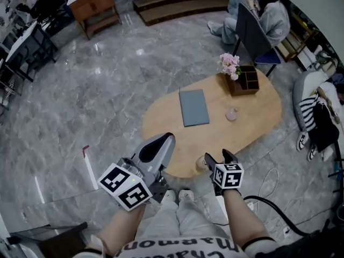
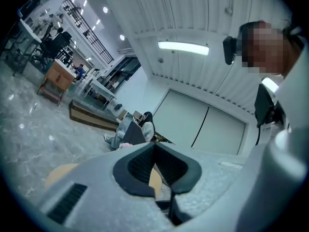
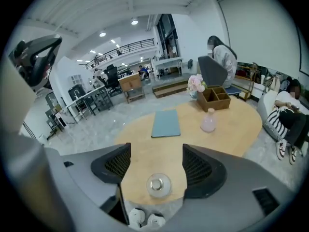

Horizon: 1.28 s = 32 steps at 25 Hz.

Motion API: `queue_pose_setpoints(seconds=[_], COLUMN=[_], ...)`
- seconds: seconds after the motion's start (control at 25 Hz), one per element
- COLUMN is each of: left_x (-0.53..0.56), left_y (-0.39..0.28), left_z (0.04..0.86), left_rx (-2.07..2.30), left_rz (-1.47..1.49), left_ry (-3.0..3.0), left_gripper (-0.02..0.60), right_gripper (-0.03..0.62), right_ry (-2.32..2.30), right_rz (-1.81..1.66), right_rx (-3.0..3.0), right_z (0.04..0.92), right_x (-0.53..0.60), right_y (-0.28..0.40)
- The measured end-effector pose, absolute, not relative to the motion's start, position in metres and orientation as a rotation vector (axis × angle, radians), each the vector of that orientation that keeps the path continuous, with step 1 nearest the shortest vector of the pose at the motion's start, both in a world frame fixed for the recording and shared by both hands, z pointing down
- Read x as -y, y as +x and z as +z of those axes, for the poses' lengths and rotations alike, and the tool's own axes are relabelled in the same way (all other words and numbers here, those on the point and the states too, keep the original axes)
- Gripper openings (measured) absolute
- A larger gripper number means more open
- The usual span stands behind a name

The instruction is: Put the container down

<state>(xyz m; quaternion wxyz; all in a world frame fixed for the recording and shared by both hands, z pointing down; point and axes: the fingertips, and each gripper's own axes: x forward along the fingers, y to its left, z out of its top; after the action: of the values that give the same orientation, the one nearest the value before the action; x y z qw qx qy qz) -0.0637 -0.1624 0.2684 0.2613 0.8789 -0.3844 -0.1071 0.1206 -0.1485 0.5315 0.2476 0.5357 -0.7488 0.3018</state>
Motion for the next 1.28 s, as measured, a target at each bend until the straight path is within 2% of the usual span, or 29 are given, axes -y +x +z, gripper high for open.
queue_pose_setpoints(seconds=[0.48, 0.68, 0.72, 0.76, 0.8, 0.84, 1.0, 1.28], left_x=[0.179, 0.173, 0.171, 0.171, 0.171, 0.172, 0.173, 0.172], left_y=[-0.063, -0.068, -0.068, -0.067, -0.066, -0.066, -0.063, -0.054], left_z=[0.107, 0.063, 0.058, 0.052, 0.047, 0.043, 0.043, 0.067], left_rx=[1.104, 1.117, 1.118, 1.119, 1.119, 1.116, 1.118, 1.152], left_rz=[-0.504, -0.564, -0.566, -0.568, -0.57, -0.57, -0.528, -0.401], left_ry=[2.598, 2.658, 2.675, 2.692, 2.705, 2.718, 2.757, 2.774], left_gripper=[0.015, 0.015, 0.015, 0.015, 0.015, 0.015, 0.015, 0.015], right_gripper=[0.327, 0.323, 0.31, 0.249, 0.129, 0.089, 0.089, 0.071], right_ry=[1.79, 1.834, 1.851, 1.873, 1.891, 1.898, 1.864, 1.836], right_rz=[0.508, 0.357, 0.314, 0.268, 0.227, 0.197, 0.201, 0.248], right_rx=[2.479, 2.682, 2.697, 2.705, 2.714, 2.728, 2.779, 2.679], right_z=[0.257, 0.155, 0.139, 0.123, 0.109, 0.098, 0.078, 0.097], right_x=[0.242, 0.233, 0.23, 0.226, 0.223, 0.22, 0.209, 0.205], right_y=[0.133, 0.119, 0.12, 0.121, 0.123, 0.123, 0.116, 0.123])
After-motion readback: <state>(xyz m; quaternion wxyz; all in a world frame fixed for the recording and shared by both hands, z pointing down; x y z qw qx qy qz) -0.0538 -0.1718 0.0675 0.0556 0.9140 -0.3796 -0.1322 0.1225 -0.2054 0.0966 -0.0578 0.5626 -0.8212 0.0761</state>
